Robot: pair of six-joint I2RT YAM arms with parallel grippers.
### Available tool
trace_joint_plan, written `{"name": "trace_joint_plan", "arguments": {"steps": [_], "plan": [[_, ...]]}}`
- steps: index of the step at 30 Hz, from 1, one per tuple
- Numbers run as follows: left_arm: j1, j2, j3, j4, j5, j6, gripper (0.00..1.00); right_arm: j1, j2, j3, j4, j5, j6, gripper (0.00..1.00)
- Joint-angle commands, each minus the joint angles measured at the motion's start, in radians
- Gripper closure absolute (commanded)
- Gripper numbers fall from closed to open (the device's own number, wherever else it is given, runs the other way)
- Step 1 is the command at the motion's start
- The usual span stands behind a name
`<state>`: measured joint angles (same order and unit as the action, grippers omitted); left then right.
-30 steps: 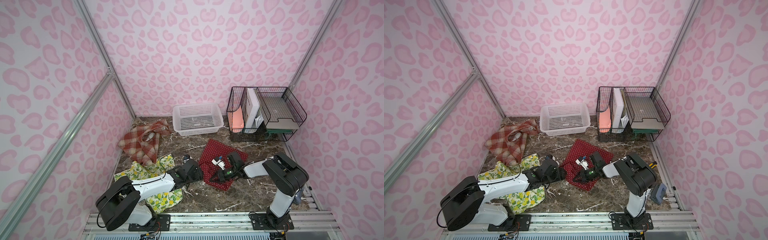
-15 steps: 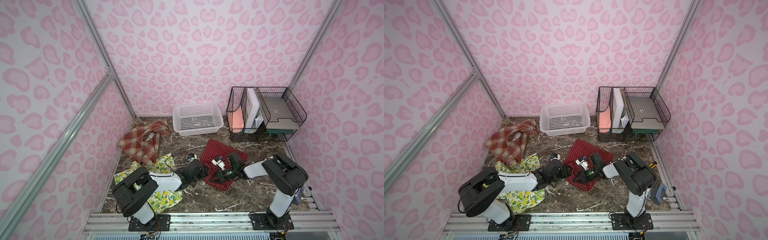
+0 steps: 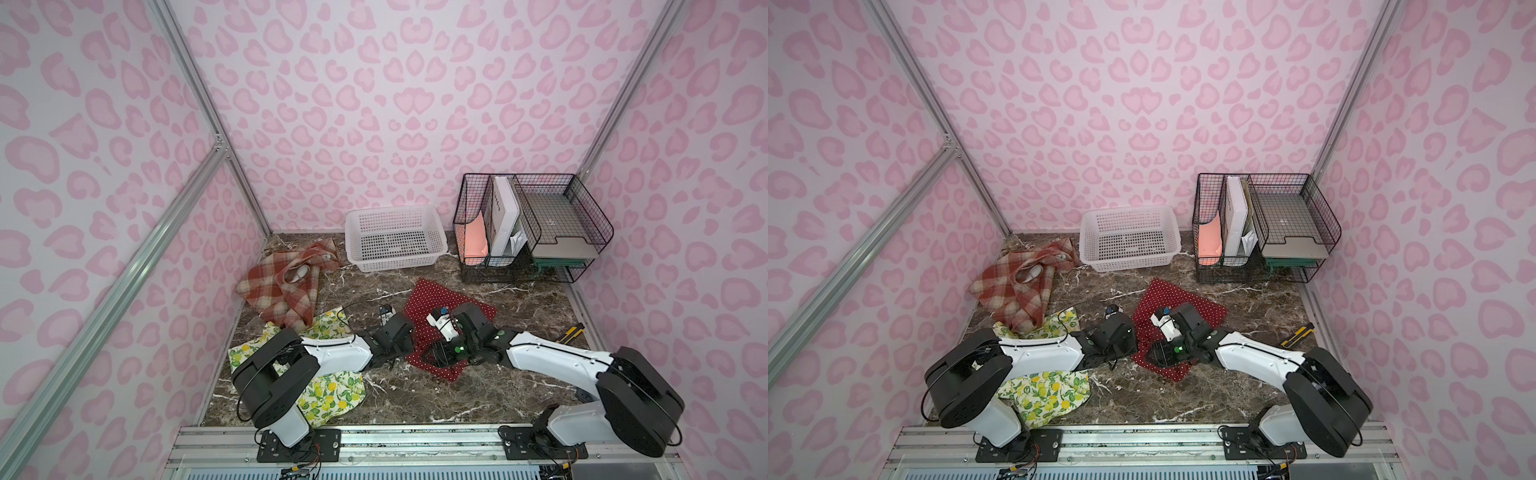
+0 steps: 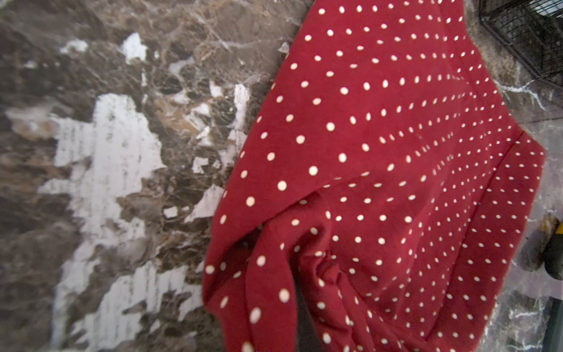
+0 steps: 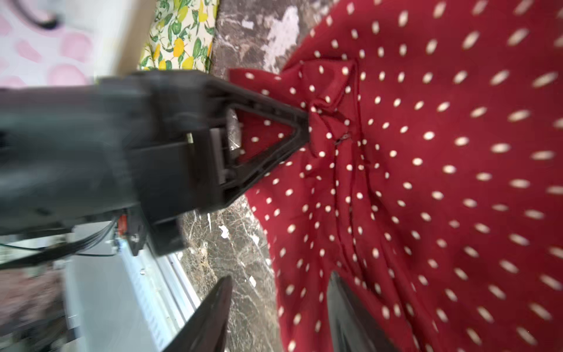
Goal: Roll up the skirts
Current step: Roll the skirt at the center of the board.
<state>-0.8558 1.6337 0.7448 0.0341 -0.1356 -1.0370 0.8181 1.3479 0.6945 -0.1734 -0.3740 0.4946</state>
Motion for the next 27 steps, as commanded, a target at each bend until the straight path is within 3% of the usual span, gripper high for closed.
{"name": "trace_joint_plan", "arguments": {"steps": [1, 4, 6, 11, 15, 23, 27], "plan": [[0.0, 0.007, 0.014, -0.206, -0.018, 0.008, 1.0, 0.118, -0.082, 0.055, -0.259, 0.383, 0.007, 0.46], [-0.001, 0.009, 0.038, -0.246, -0.015, 0.014, 1.0, 0.23, -0.142, 0.074, -0.286, 0.484, 0.015, 0.66], [0.0, 0.01, 0.045, -0.256, -0.011, 0.018, 1.0, 0.286, -0.153, 0.059, -0.269, 0.547, 0.012, 0.69], [0.0, 0.003, 0.043, -0.263, 0.007, 0.022, 1.0, 0.35, -0.109, 0.016, -0.169, 0.606, -0.057, 0.44], [0.0, 0.005, 0.04, -0.266, 0.03, 0.031, 1.0, 0.372, -0.085, -0.009, -0.052, 0.596, -0.132, 0.35], [0.0, 0.0, 0.036, -0.259, 0.045, 0.035, 1.0, 0.38, 0.075, -0.009, 0.04, 0.599, -0.204, 0.33], [-0.001, -0.019, 0.026, -0.261, 0.044, 0.038, 1.0, 0.378, 0.143, -0.015, 0.054, 0.618, -0.18, 0.43]]}}
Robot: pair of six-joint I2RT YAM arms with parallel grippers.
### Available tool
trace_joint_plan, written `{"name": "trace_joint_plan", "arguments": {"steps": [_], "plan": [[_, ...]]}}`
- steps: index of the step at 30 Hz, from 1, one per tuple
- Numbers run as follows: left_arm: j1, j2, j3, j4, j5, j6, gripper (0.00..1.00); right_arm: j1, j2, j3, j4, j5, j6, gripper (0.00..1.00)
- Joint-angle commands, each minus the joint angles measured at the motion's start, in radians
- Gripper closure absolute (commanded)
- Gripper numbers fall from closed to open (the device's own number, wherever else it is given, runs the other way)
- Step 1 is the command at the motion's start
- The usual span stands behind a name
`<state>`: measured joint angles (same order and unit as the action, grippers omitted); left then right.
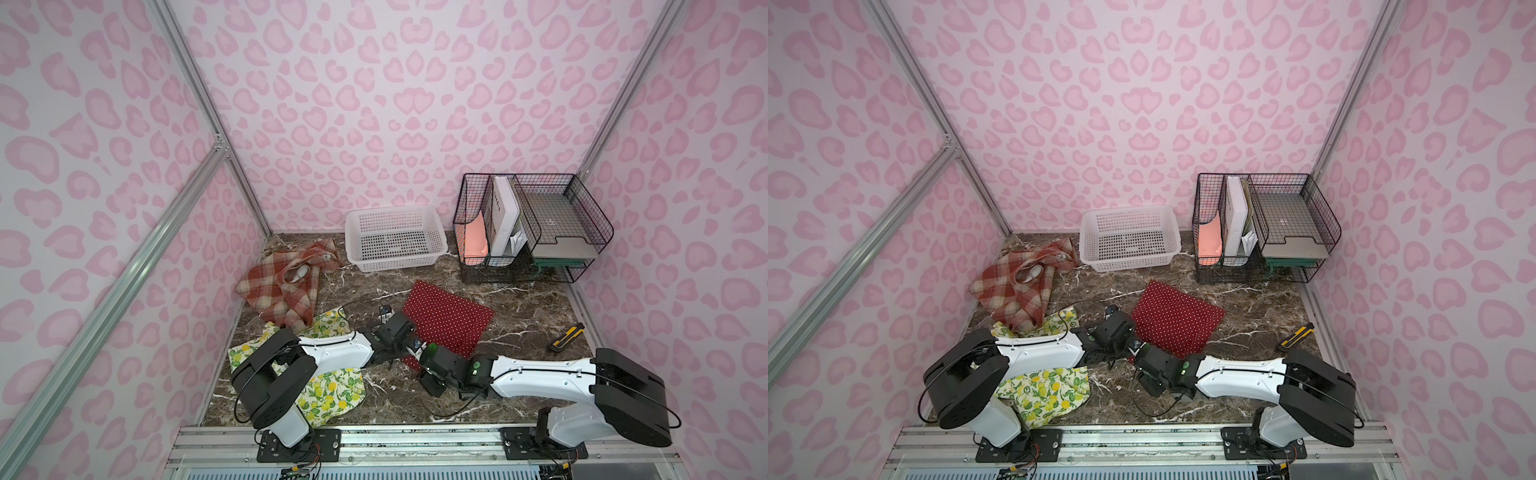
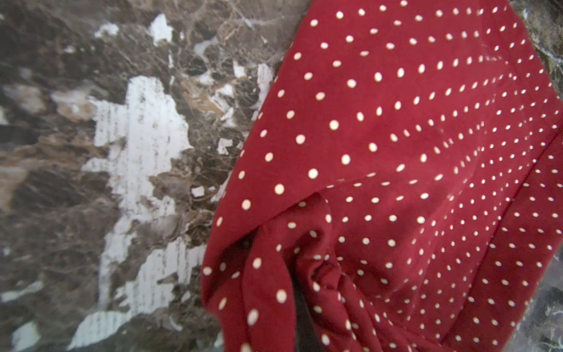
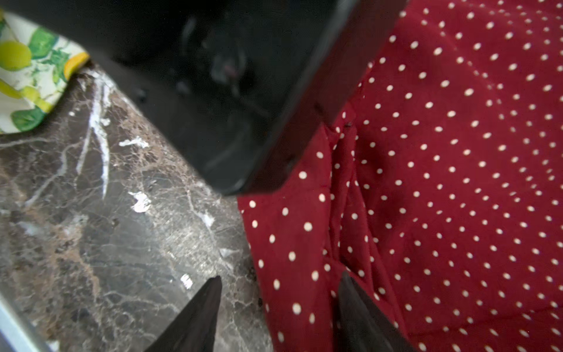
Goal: Roll up the skirts
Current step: Roll the skirt at the center of the board.
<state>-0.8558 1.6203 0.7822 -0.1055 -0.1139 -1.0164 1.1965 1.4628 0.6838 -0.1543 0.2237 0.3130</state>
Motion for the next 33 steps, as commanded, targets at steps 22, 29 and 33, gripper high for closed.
{"name": "trace_joint_plan", "arguments": {"steps": [22, 29, 33], "plan": [[0.077, -0.474, -0.166, -0.304, -0.053, 0.046, 0.33, -0.323, 0.064, -0.092, 0.33, -0.947, 0.208, 1.0], [0.075, -0.56, -0.216, -0.267, -0.028, 0.042, 0.33, -0.479, 0.192, -0.08, 0.561, -1.269, 0.366, 1.0], [0.064, -0.541, -0.212, -0.222, -0.029, 0.048, 0.32, -0.541, 0.281, -0.084, 0.577, -1.294, 0.374, 1.0]]}}
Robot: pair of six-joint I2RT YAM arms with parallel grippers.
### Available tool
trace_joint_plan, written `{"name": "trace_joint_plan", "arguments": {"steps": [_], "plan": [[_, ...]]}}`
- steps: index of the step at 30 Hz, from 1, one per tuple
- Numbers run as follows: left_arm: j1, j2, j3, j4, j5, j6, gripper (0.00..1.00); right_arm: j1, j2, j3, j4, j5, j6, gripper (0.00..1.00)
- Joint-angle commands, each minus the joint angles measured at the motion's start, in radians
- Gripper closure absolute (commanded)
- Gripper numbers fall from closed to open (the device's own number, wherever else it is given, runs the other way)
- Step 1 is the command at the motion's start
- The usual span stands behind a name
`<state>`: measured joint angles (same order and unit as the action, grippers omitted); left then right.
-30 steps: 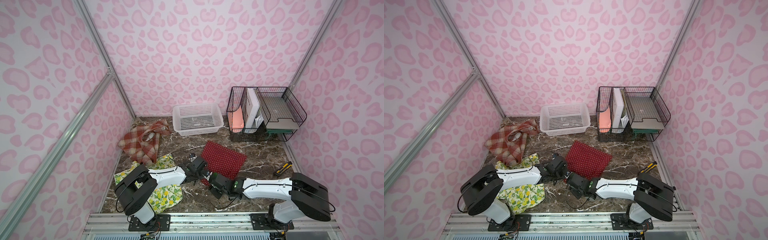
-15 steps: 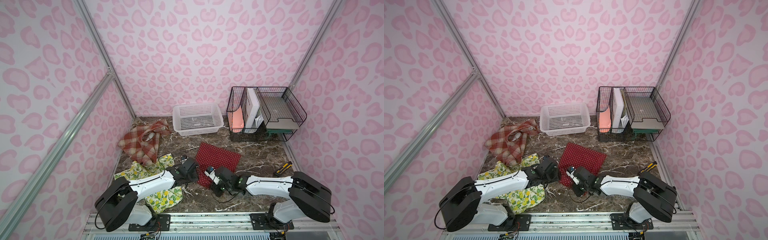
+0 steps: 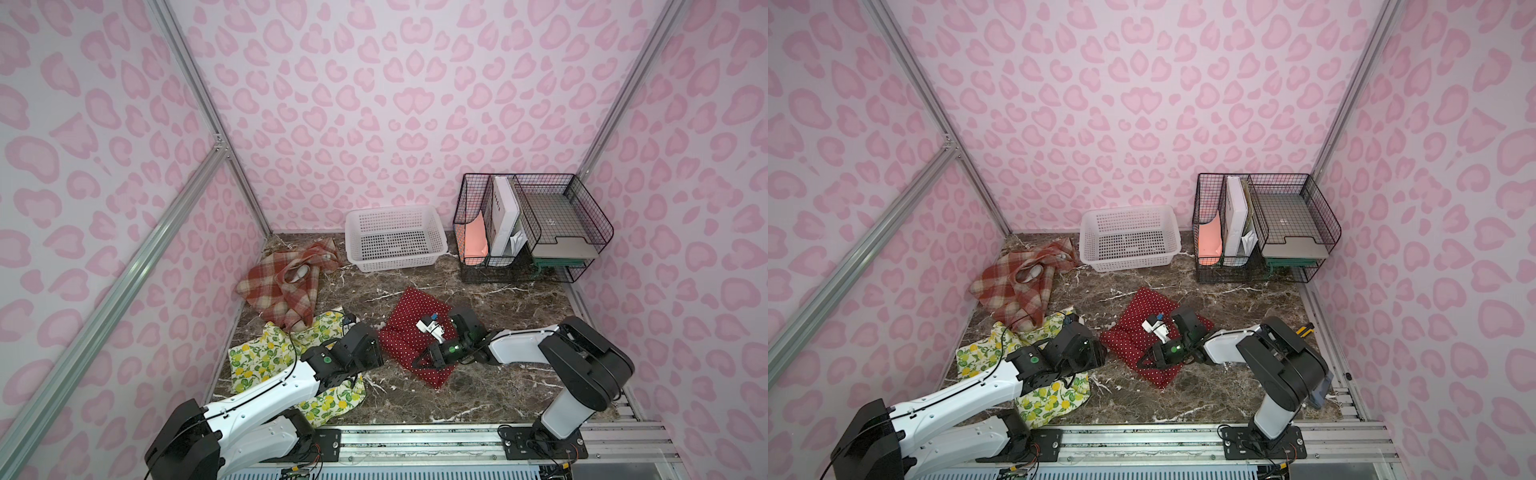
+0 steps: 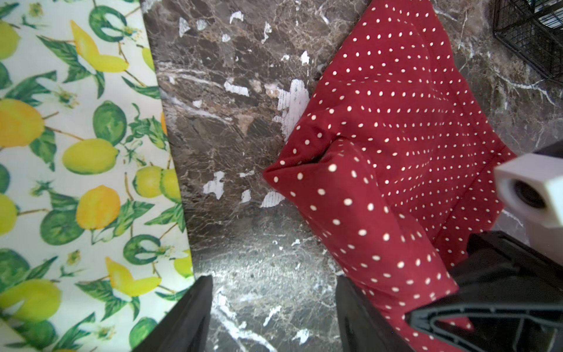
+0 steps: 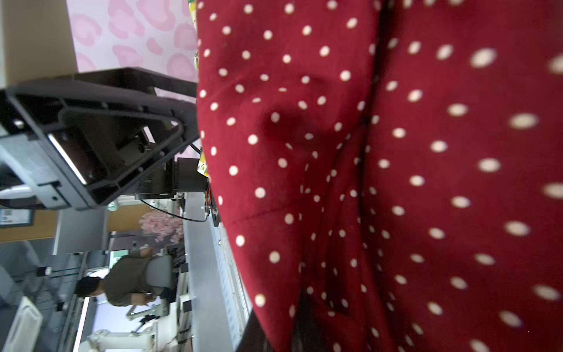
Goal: Roll up the skirts
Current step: Roll the skirt at the center of the board.
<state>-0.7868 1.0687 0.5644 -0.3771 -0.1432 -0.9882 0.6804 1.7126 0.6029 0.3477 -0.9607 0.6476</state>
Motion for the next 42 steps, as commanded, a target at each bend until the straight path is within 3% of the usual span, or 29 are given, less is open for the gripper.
{"name": "trace_joint_plan", "arguments": {"steps": [1, 13, 17, 33, 39, 42], "plan": [[-0.009, 0.022, 0.011, 0.061, 0.001, 0.022, 0.32, -0.034, 0.041, -0.005, 0.077, -0.108, 0.042, 1.0], [-0.043, 0.257, 0.053, 0.307, -0.03, -0.043, 0.28, -0.102, 0.114, 0.001, 0.003, -0.016, -0.032, 1.0], [-0.046, 0.28, 0.019, 0.409, -0.067, -0.084, 0.27, -0.101, 0.128, -0.007, 0.01, -0.009, -0.038, 1.0], [-0.05, 0.439, -0.101, 0.818, -0.036, -0.122, 0.27, -0.1, 0.116, -0.008, -0.022, 0.027, -0.06, 1.0], [-0.053, 0.488, -0.109, 0.886, -0.039, -0.109, 0.37, -0.099, 0.105, -0.013, -0.026, 0.031, -0.062, 1.0], [-0.053, 0.523, -0.105, 0.92, -0.029, -0.102, 0.53, -0.099, 0.099, -0.013, -0.039, 0.042, -0.063, 1.0]]}}
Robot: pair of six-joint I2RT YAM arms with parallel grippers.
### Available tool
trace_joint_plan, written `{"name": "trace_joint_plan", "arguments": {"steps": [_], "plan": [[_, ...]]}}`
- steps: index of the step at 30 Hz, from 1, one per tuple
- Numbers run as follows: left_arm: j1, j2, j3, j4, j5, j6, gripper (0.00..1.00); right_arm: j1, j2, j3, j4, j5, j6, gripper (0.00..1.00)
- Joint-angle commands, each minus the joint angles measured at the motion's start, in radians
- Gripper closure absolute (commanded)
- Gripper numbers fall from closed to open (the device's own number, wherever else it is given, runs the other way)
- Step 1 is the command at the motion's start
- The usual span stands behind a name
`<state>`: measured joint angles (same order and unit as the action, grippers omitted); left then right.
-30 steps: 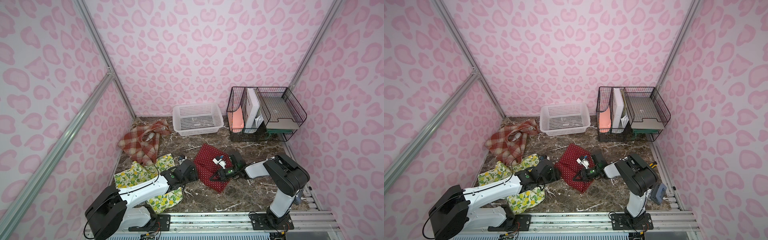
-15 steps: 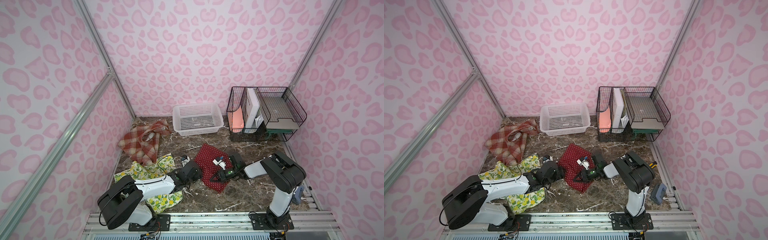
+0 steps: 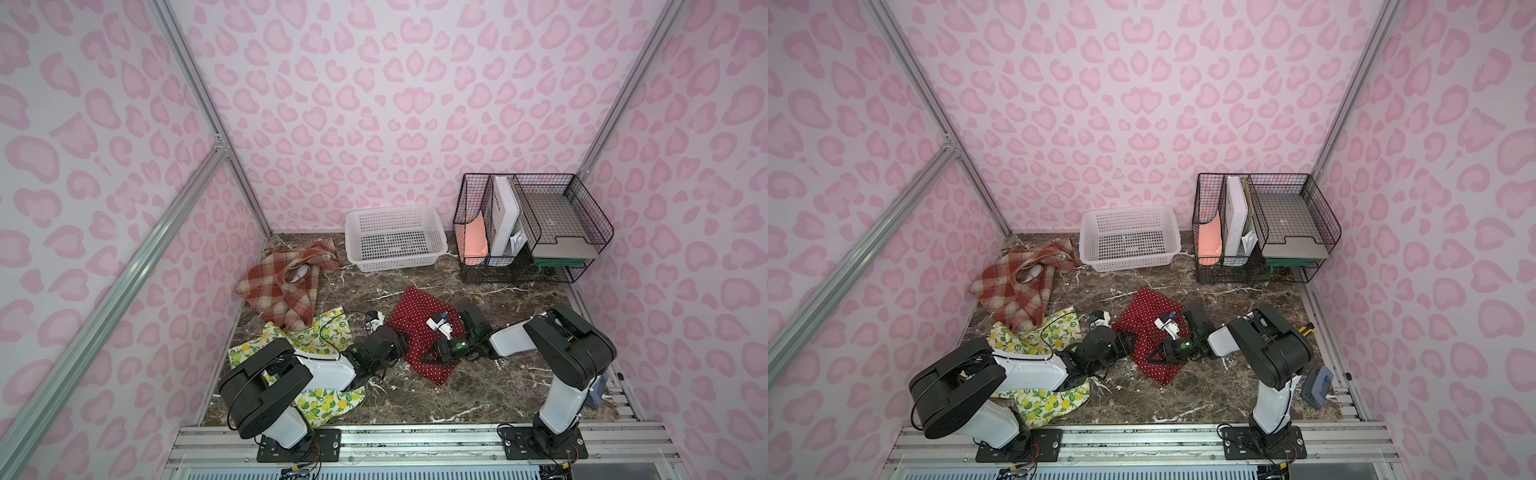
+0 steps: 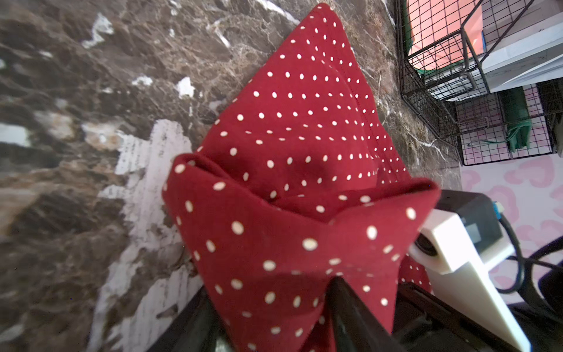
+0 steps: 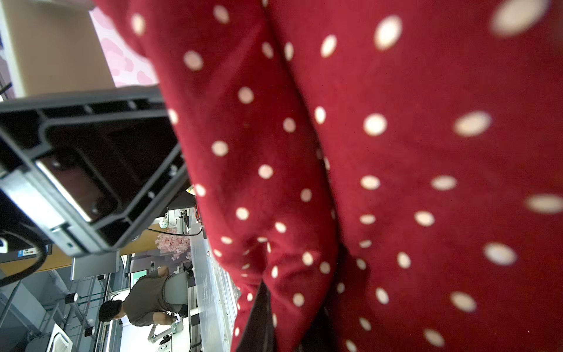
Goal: Roll up the skirts
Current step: Roll the skirt at the center of the board.
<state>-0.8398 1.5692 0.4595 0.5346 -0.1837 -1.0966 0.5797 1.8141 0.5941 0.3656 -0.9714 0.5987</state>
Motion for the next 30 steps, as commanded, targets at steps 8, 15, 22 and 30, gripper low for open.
{"name": "trace_joint_plan", "arguments": {"steps": [8, 15, 22, 30], "plan": [[-0.001, -0.043, 0.039, -0.193, -0.03, 0.004, 1.0, 0.039, -0.167, -0.012, -0.266, 0.28, -0.071, 0.55], [-0.004, -0.058, 0.114, -0.468, -0.026, -0.005, 1.0, 0.21, -0.406, 0.067, -0.603, 0.717, -0.114, 0.45], [-0.007, -0.09, 0.137, -0.57, -0.035, 0.005, 1.0, 0.438, -0.526, 0.172, -0.75, 1.086, -0.123, 0.45], [-0.008, -0.089, 0.154, -0.595, -0.029, 0.01, 1.0, 0.613, -0.403, 0.23, -0.672, 1.176, -0.167, 0.55]]}}
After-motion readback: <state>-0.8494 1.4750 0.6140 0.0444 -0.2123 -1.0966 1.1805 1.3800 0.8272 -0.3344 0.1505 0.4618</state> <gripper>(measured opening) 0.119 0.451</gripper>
